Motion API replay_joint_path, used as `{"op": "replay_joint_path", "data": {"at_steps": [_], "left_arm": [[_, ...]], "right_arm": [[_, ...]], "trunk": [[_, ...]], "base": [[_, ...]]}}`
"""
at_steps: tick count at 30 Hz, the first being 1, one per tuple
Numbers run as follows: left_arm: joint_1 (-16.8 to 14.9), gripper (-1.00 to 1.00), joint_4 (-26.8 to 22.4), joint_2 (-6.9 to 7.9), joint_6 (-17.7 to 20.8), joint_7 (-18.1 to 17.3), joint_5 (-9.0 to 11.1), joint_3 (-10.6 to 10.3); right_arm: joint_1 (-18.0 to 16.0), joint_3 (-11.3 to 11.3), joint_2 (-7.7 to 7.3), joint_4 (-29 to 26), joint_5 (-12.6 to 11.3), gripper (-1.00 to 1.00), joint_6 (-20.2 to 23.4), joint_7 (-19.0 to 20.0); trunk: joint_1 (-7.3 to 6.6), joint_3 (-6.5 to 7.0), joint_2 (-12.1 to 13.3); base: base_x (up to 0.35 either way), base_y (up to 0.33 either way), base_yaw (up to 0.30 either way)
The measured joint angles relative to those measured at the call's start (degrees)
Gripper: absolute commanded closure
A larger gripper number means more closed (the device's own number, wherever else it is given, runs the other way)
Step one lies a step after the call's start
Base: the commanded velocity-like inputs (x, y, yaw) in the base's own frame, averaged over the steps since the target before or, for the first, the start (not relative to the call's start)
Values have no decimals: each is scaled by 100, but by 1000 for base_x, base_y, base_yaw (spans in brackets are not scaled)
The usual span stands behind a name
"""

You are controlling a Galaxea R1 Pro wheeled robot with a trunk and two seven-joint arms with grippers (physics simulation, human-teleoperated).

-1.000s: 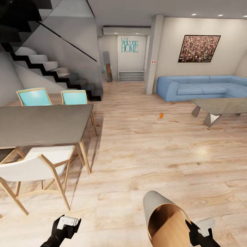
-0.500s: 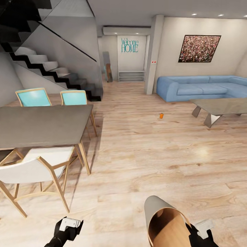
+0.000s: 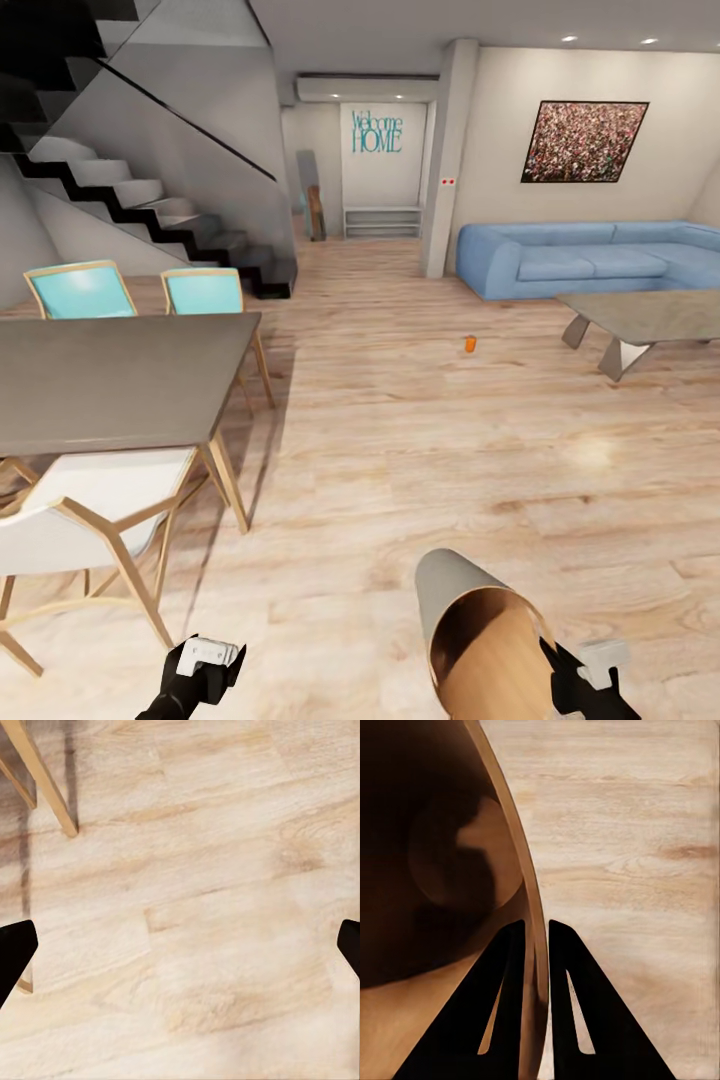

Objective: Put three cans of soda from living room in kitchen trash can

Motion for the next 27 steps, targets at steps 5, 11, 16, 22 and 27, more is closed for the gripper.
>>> {"op": "replay_joint_path", "data": {"at_steps": [5, 11, 16, 22, 27], "left_arm": [[-1, -100, 0, 0, -1, 0, -9, 0], [-1, -100, 1, 0, 0, 0, -10, 0], [2, -100, 1, 0, 0, 0, -10, 0], [1, -100, 1, 0, 0, 0, -10, 0], [-1, -100, 1, 0, 0, 0, -10, -1]], "right_arm": [[1, -20, 0, 3, 26, 100, -7, 2], [2, -13, 5, -1, 34, 100, -8, 13], [-3, -3, 15, -4, 28, 100, 27, 28], [-6, -4, 10, -4, -270, 100, 35, 19], [-7, -12, 9, -4, -370, 100, 25, 7]], "trunk": [[0, 0, 0], [0, 0, 0], [0, 19, 0], [0, 59, 0], [0, 93, 0]], "base": [[285, -172, 0], [283, -179, -2], [283, -179, -125], [283, -179, -176], [283, -179, -149]]}}
